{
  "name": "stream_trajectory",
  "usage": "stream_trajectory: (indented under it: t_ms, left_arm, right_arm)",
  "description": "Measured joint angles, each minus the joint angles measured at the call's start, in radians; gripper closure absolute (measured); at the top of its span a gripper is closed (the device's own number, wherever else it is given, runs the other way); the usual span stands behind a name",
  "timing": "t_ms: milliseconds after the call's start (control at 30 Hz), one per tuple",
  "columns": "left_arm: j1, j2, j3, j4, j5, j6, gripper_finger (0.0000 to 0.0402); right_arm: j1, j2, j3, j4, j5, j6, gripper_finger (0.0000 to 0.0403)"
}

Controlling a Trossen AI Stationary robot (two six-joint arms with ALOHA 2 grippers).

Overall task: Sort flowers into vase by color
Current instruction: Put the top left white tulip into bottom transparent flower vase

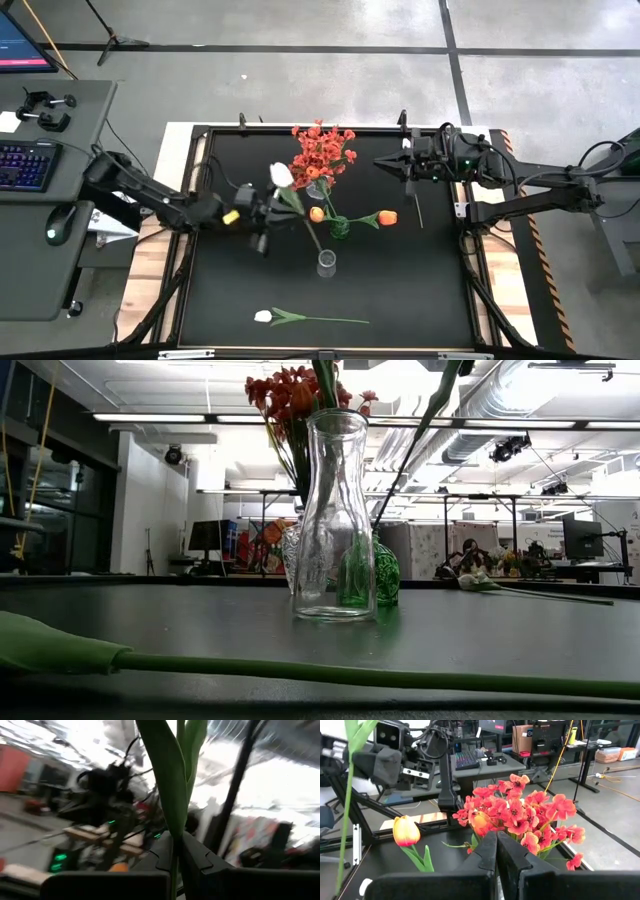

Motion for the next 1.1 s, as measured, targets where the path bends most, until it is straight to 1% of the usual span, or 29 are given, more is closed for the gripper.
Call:
stream_trajectory:
  t_ms: [100, 200, 300, 400, 533, 633, 933, 1100]
  left_arm:
    - [-0.005, 0.048, 0.050, -0.076, -0.035, 0.063, 0.0401]
    - [-0.025, 0.069, 0.101, -0.179, -0.080, 0.115, 0.0401]
    - [-0.053, 0.078, 0.124, -0.261, -0.185, 0.169, 0.0401]
    - [-0.068, 0.081, 0.123, -0.276, -0.242, 0.182, 0.0401]
    - [-0.071, 0.089, 0.120, -0.284, -0.261, 0.136, 0.0401]
    - [-0.070, 0.120, 0.118, -0.288, -0.265, 0.115, 0.0401]
    - [-0.070, 0.221, 0.118, -0.214, -0.287, 0.059, 0.0401]
    - [-0.074, 0.253, 0.118, -0.231, -0.293, 0.019, 0.0401]
  right_arm:
    - [0.000, 0.000, 0.000, 0.000, 0.000, 0.000, 0.0403]
    - [0.000, 0.000, 0.000, -0.003, 0.000, 0.000, 0.0403]
    - [0.000, 0.000, 0.000, -0.008, 0.000, 0.000, 0.0403]
    - [0.000, 0.000, 0.000, -0.010, 0.000, 0.000, 0.0403]
    - [0.000, 0.000, 0.000, -0.011, 0.000, -0.002, 0.0403]
    - [0.000, 0.000, 0.000, -0.011, 0.000, -0.008, 0.0403]
    - [0.000, 0.000, 0.000, -0.011, 0.000, -0.008, 0.0403]
    - [0.000, 0.000, 0.000, -0.011, 0.000, -0.008, 0.0403]
